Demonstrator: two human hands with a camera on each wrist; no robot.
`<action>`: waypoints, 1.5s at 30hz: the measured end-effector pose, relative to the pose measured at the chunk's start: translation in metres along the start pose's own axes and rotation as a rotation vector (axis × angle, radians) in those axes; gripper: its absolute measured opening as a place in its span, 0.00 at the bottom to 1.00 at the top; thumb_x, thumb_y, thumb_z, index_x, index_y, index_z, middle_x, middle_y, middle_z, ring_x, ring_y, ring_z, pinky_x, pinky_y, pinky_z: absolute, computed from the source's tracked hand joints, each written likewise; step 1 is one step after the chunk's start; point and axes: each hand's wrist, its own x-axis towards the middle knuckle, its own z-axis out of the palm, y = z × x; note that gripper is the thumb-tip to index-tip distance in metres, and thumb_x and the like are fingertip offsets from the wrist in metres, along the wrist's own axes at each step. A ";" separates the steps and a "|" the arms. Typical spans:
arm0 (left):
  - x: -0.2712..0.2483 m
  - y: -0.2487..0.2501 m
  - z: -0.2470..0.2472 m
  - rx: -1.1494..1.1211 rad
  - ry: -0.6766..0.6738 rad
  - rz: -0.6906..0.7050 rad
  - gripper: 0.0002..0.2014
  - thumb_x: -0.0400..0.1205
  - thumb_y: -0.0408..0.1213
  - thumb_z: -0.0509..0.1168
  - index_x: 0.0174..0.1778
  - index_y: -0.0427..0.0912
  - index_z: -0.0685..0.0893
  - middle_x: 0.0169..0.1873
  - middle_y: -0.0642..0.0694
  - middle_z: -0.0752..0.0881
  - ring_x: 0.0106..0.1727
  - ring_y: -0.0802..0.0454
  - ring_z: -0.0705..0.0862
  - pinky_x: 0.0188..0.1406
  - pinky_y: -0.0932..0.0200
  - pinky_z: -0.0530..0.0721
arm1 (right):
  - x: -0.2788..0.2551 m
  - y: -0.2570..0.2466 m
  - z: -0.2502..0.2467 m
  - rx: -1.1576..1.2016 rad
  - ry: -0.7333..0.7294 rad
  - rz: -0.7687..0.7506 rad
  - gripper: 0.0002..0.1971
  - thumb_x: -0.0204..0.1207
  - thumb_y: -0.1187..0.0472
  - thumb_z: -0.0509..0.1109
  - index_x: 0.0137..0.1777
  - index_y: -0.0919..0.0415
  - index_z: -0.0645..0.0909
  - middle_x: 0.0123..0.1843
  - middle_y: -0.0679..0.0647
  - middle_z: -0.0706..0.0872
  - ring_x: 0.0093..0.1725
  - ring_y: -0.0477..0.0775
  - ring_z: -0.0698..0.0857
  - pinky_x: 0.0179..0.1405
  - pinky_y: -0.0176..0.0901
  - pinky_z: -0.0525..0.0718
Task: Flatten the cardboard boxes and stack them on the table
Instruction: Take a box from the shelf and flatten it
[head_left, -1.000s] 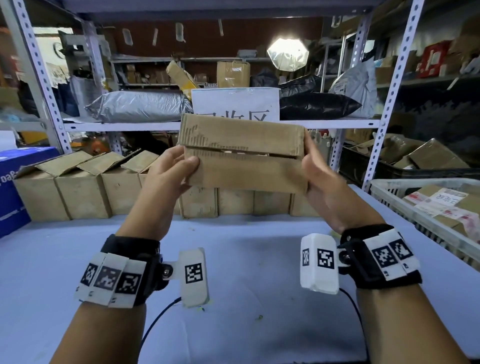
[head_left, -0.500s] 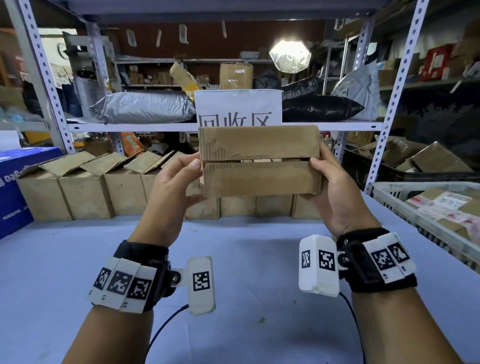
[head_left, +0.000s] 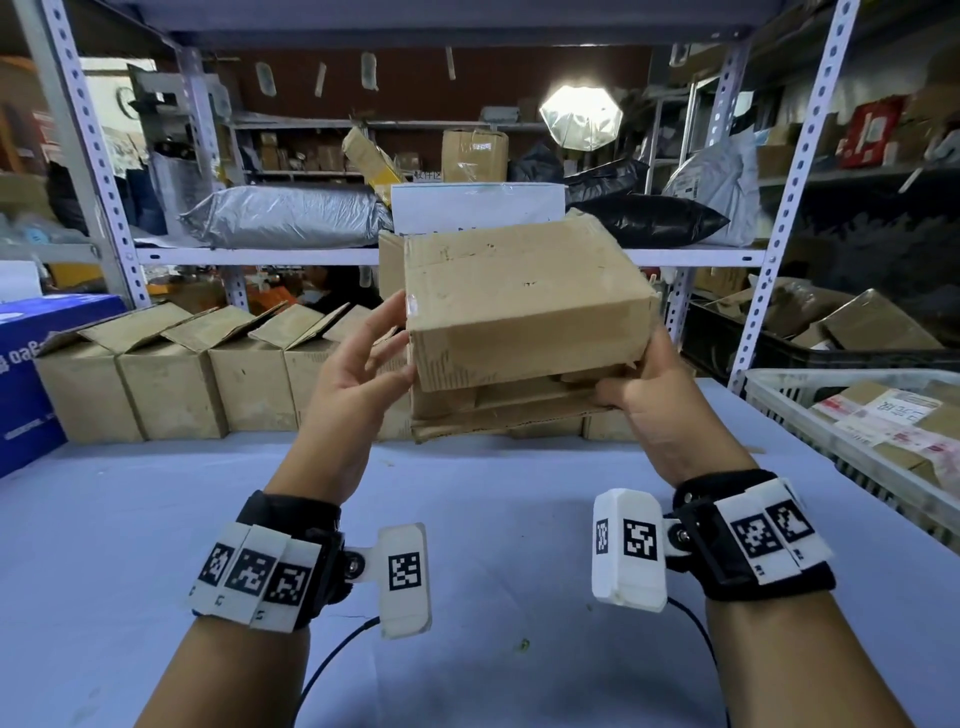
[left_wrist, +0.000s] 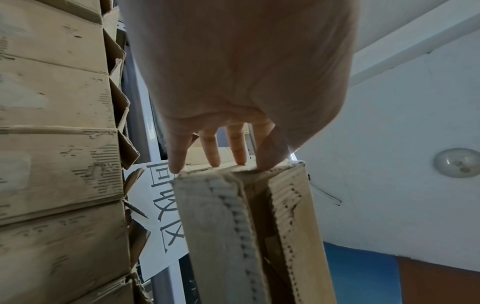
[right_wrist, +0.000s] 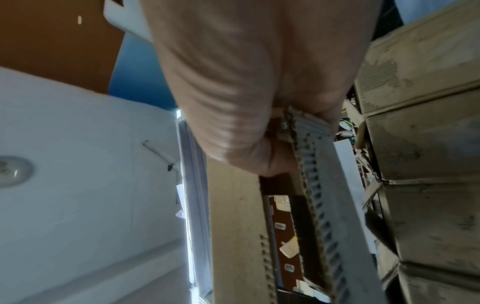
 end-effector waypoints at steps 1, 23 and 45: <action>0.000 -0.001 0.000 0.005 0.001 -0.002 0.36 0.80 0.23 0.66 0.84 0.52 0.73 0.80 0.51 0.78 0.82 0.48 0.74 0.78 0.36 0.76 | 0.000 0.002 0.001 -0.013 -0.003 -0.013 0.45 0.68 0.87 0.70 0.80 0.49 0.66 0.62 0.53 0.86 0.64 0.55 0.86 0.53 0.49 0.91; 0.015 -0.007 0.017 0.106 0.488 -0.014 0.30 0.70 0.31 0.84 0.65 0.45 0.78 0.56 0.49 0.88 0.50 0.65 0.87 0.53 0.64 0.85 | 0.005 0.023 0.026 -0.569 0.008 -0.460 0.55 0.66 0.68 0.84 0.85 0.37 0.56 0.76 0.39 0.70 0.70 0.26 0.72 0.63 0.17 0.70; 0.003 0.000 -0.015 0.555 0.013 -0.009 0.43 0.67 0.61 0.75 0.81 0.68 0.71 0.85 0.60 0.67 0.86 0.54 0.62 0.88 0.45 0.59 | 0.013 0.001 0.013 0.744 -0.214 0.144 0.24 0.77 0.66 0.62 0.74 0.64 0.77 0.70 0.67 0.79 0.75 0.67 0.75 0.82 0.70 0.62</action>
